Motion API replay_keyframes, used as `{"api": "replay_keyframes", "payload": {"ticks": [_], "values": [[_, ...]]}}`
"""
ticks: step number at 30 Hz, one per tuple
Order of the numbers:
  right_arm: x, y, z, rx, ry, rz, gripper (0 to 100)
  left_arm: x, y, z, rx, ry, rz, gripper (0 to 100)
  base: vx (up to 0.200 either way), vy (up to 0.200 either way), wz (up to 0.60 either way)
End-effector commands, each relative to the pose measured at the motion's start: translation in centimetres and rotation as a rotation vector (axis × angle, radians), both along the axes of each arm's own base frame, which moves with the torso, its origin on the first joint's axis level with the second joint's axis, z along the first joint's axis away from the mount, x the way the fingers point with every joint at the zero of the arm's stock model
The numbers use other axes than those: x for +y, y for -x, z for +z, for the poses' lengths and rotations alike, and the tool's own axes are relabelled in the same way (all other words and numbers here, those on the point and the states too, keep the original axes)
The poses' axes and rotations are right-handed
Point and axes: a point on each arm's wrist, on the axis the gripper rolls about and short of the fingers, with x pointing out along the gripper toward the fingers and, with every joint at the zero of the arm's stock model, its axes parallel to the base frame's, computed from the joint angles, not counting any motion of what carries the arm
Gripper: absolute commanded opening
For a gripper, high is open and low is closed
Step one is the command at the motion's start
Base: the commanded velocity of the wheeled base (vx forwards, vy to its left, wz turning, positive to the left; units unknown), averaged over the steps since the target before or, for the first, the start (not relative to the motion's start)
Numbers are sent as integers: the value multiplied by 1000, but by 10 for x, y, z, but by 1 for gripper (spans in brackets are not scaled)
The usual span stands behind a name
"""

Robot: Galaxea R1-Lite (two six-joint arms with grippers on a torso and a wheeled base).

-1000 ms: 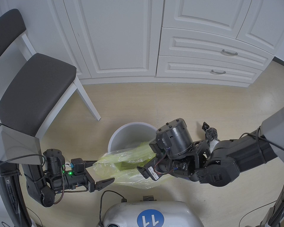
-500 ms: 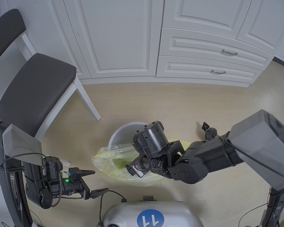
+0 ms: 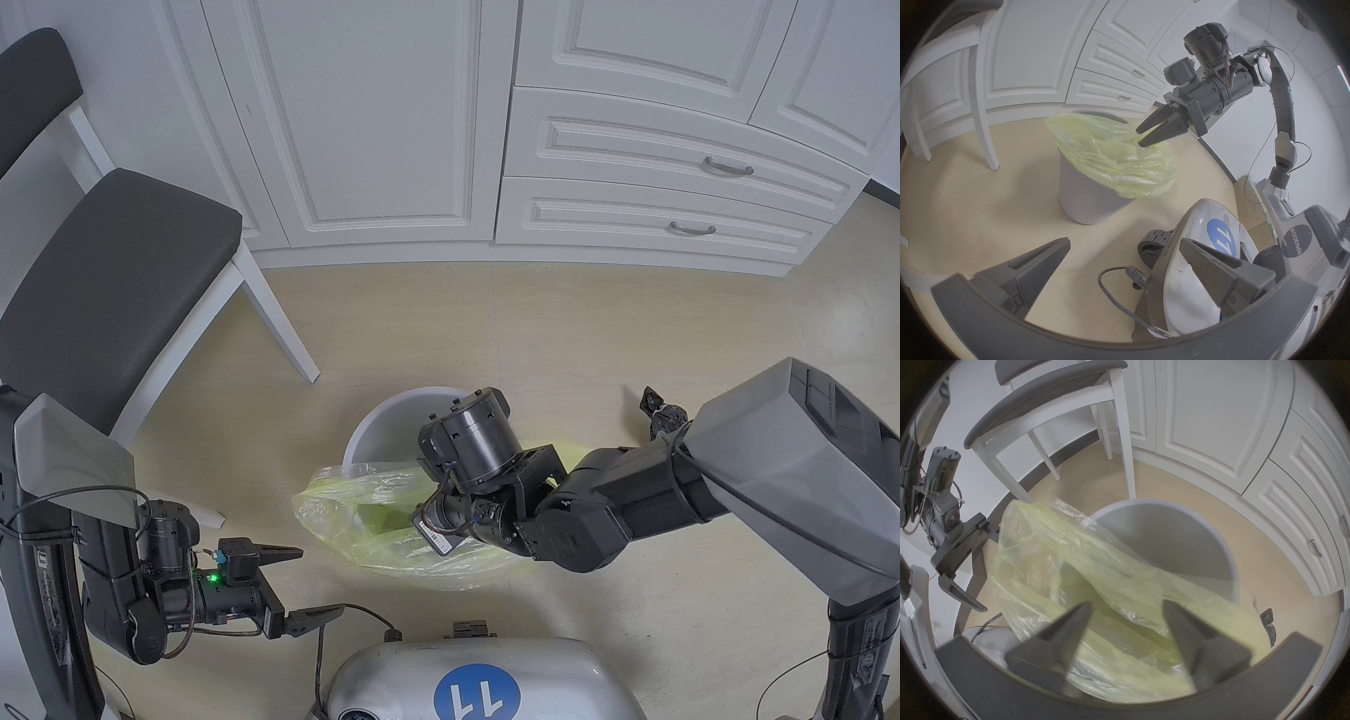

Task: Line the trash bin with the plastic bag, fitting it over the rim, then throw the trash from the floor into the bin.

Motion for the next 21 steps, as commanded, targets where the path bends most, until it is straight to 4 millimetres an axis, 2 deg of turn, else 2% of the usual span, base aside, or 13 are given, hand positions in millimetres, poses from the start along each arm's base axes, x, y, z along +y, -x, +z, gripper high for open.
{"api": "replay_keyframes", "payload": {"ticks": [1, 11, 15, 16, 21], "values": [[3, -6, 3, -15, -24, -9, 0, 0, 0, 0, -4, 0, -1, 100, 0, 0, 0], [7, -18, 30, -69, -116, -37, 0, 0, -1, 0, -7, 0, 0, 100, 0, 0, 0], [6, -17, 29, -64, -100, -33, 0, 0, -2, 1, -10, 1, 0, 100, 0, 0, 0], [5, -16, 26, -58, -90, -28, 100, 0, -2, 0, -9, 1, 0, 100, 0, 0, 0], [10, -10, 31, -24, -140, 47, 100, 0, -1, 0, -6, 0, 0, 100, 0, 0, 0]]}}
